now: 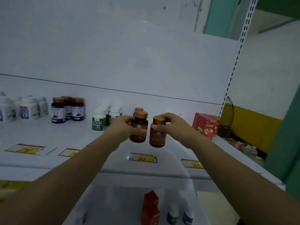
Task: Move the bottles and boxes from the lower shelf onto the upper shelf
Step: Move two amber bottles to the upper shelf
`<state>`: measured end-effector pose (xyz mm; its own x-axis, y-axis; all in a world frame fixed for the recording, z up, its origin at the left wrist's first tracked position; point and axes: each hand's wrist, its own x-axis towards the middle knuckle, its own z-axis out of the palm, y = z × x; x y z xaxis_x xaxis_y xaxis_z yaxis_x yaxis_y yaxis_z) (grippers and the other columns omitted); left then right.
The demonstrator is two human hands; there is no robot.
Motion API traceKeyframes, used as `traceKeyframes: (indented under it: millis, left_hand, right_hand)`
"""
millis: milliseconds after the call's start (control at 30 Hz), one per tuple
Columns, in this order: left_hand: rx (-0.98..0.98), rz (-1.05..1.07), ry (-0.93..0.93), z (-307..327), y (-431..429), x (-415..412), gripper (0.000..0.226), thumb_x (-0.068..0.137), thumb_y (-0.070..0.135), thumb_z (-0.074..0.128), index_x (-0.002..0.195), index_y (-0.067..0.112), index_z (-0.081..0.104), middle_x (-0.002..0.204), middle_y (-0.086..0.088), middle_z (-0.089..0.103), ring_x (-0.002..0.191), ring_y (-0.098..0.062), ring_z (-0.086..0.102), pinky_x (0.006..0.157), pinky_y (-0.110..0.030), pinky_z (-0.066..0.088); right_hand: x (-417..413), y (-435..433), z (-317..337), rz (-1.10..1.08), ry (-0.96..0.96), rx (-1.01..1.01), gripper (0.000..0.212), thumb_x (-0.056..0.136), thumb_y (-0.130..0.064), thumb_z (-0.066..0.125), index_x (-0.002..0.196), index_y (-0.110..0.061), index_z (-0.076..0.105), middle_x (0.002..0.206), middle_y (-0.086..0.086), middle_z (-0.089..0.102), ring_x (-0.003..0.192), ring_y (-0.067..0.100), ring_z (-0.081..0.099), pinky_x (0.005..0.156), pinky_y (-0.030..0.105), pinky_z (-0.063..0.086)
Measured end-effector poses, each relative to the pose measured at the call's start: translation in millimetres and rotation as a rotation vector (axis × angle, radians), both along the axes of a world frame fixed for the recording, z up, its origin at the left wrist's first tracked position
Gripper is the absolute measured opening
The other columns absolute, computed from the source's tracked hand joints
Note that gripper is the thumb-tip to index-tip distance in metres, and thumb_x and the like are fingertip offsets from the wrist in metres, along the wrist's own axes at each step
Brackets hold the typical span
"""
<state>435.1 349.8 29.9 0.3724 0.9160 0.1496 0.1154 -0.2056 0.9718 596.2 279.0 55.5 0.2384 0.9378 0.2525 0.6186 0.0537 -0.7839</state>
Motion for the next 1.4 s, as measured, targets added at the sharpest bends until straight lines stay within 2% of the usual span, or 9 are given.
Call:
traceKeyframes:
  millis: [200, 367, 467, 567, 733, 867, 1000, 1267, 1400]
  left_hand:
    - [0.079, 0.211, 0.347, -14, 53, 40, 0.033, 0.078, 0.003, 0.07, 0.109, 0.004, 0.06, 0.106, -0.012, 0.064, 0.101, -0.027, 0.058, 0.085, -0.036, 0.049]
    - [0.197, 0.243, 0.478, -26, 87, 55, 0.025, 0.083, 0.013, 0.066, 0.105, 0.004, 0.062, 0.104, -0.014, 0.066, 0.101, -0.029, 0.06, 0.083, -0.035, 0.049]
    - [0.203, 0.226, 0.493, -26, 104, 62, 0.028, 0.081, 0.015, 0.067, 0.107, 0.003, 0.064, 0.104, -0.014, 0.067, 0.099, -0.029, 0.062, 0.083, -0.035, 0.049]
    - [0.219, 0.223, 0.496, -27, 118, 67, 0.029, 0.08, 0.019, 0.069, 0.104, 0.002, 0.065, 0.103, -0.016, 0.068, 0.097, -0.03, 0.063, 0.081, -0.035, 0.048]
    - [0.227, 0.18, 0.497, -28, 132, 72, 0.035, 0.078, 0.021, 0.072, 0.108, 0.004, 0.065, 0.105, -0.015, 0.068, 0.098, -0.029, 0.063, 0.081, -0.033, 0.049]
    - [0.241, 0.148, 0.493, -29, 140, 71, 0.037, 0.078, 0.024, 0.073, 0.11, 0.006, 0.065, 0.106, -0.013, 0.068, 0.098, -0.027, 0.064, 0.081, -0.031, 0.048]
    - [0.25, 0.13, 0.505, -30, 144, 71, 0.035, 0.081, 0.022, 0.07, 0.111, 0.005, 0.064, 0.109, -0.014, 0.068, 0.099, -0.027, 0.063, 0.082, -0.031, 0.048]
    - [0.23, 0.11, 0.485, -30, 146, 70, 0.037, 0.08, 0.016, 0.069, 0.114, 0.005, 0.063, 0.111, -0.014, 0.067, 0.102, -0.027, 0.062, 0.084, -0.032, 0.048]
    - [0.227, 0.097, 0.483, -29, 146, 70, 0.038, 0.079, 0.016, 0.07, 0.115, 0.004, 0.062, 0.113, -0.014, 0.066, 0.104, -0.028, 0.062, 0.086, -0.032, 0.047]
  right_hand:
    - [30, 63, -19, 0.005, -0.151, -0.136, 0.042, 0.079, -0.031, 0.072, 0.114, -0.014, 0.056, 0.109, 0.004, 0.061, 0.1, 0.02, 0.057, 0.09, 0.036, 0.051]
    - [40, 102, -25, -0.018, -0.261, -0.11, 0.034, 0.082, -0.035, 0.068, 0.106, -0.013, 0.056, 0.091, 0.0, 0.058, 0.081, 0.011, 0.052, 0.063, 0.018, 0.04]
    - [42, 123, -24, -0.062, -0.294, -0.108, 0.036, 0.083, -0.032, 0.067, 0.107, -0.009, 0.054, 0.088, 0.001, 0.056, 0.084, 0.015, 0.051, 0.062, 0.021, 0.039]
    - [43, 142, -23, -0.094, -0.27, -0.113, 0.058, 0.084, -0.027, 0.068, 0.131, -0.009, 0.04, 0.116, 0.01, 0.056, 0.098, 0.021, 0.053, 0.073, 0.025, 0.043]
    - [46, 167, -24, -0.125, -0.292, -0.132, 0.048, 0.083, -0.026, 0.068, 0.122, -0.01, 0.044, 0.117, 0.012, 0.055, 0.089, 0.018, 0.047, 0.055, 0.021, 0.034]
    - [48, 181, -26, -0.18, -0.356, -0.09, 0.053, 0.082, -0.028, 0.07, 0.125, -0.009, 0.046, 0.124, 0.014, 0.047, 0.097, 0.022, 0.047, 0.073, 0.027, 0.035]
    - [50, 191, -29, -0.2, -0.382, -0.068, 0.055, 0.079, -0.028, 0.072, 0.126, -0.009, 0.05, 0.124, 0.014, 0.051, 0.11, 0.026, 0.051, 0.076, 0.027, 0.036]
    - [48, 200, -28, -0.221, -0.341, -0.073, 0.053, 0.08, -0.02, 0.072, 0.122, -0.006, 0.043, 0.118, 0.016, 0.055, 0.093, 0.023, 0.049, 0.075, 0.032, 0.045]
    - [48, 204, -28, -0.213, -0.393, -0.098, 0.049, 0.083, -0.019, 0.068, 0.122, -0.005, 0.042, 0.121, 0.017, 0.051, 0.092, 0.02, 0.042, 0.073, 0.03, 0.036]
